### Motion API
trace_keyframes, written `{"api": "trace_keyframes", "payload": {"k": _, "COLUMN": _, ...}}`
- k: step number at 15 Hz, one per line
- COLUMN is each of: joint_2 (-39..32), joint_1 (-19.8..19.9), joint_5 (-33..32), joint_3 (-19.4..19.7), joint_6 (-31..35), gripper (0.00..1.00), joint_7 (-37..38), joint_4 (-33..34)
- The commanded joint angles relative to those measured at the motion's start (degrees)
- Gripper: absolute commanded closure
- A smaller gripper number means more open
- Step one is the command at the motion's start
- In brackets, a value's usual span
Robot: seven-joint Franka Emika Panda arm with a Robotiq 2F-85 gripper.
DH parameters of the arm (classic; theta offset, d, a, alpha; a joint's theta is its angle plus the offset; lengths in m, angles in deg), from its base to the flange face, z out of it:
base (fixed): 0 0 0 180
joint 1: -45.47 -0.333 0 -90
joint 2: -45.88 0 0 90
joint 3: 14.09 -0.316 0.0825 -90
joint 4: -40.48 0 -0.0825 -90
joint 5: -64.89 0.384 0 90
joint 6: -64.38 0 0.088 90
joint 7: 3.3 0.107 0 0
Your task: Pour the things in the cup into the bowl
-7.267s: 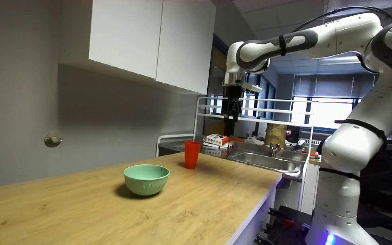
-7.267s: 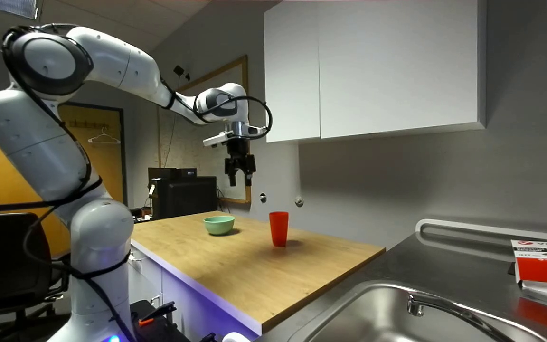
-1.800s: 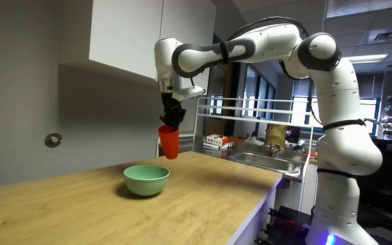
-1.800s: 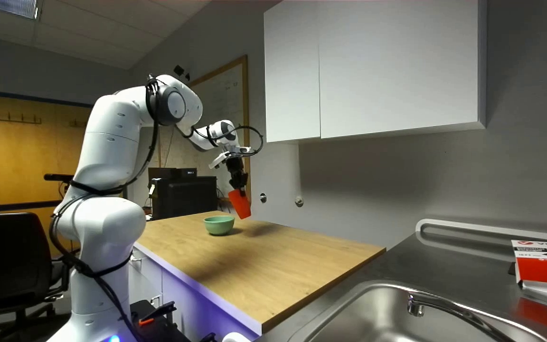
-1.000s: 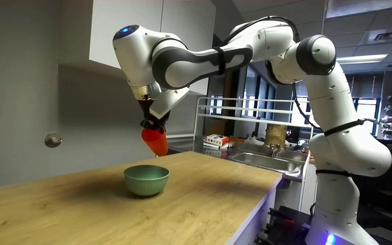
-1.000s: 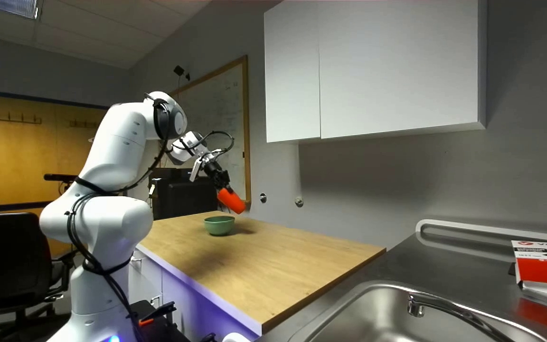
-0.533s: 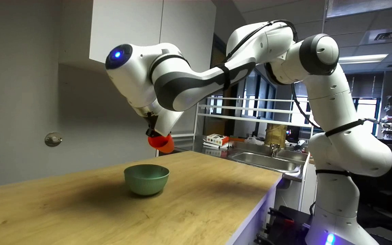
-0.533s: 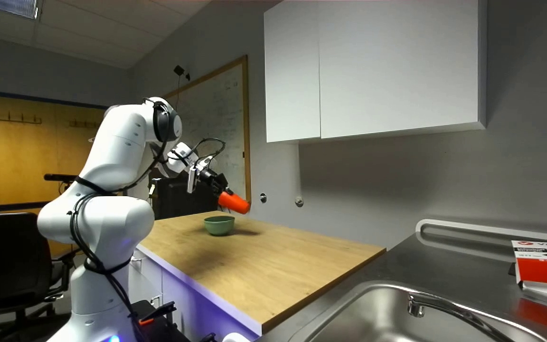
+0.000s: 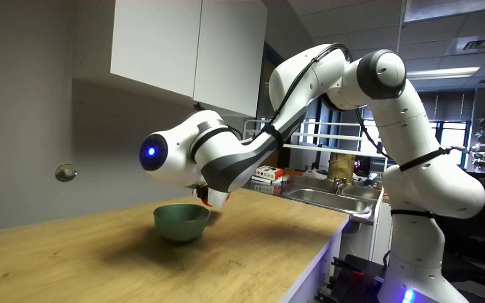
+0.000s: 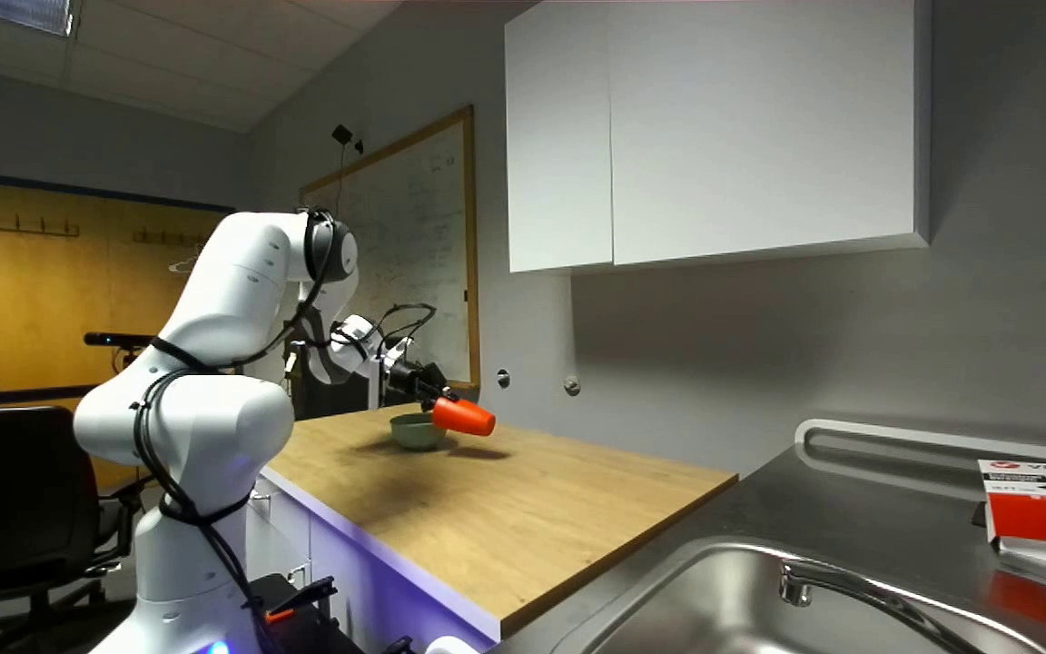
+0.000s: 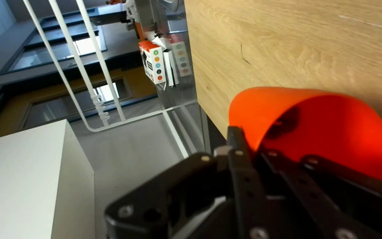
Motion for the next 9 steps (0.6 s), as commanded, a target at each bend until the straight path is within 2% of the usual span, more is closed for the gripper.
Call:
{"api": "trace_keyframes", "payload": {"k": 1, "joint_2": -0.6, "joint_1": 0.0, "joint_5": -3.6, "joint_3": -1.4, "joint_6": -3.9, "gripper": 0.99, "joint_7": 0.7, "joint_4": -0.5}}
{"api": "trace_keyframes", "payload": {"k": 9, "joint_2": -0.4, "joint_1": -2.2, "joint_5": -6.8, "joint_3": -4.7, "joint_6": -11.0, "gripper": 0.99, "joint_7": -0.7, "joint_4": 4.8}}
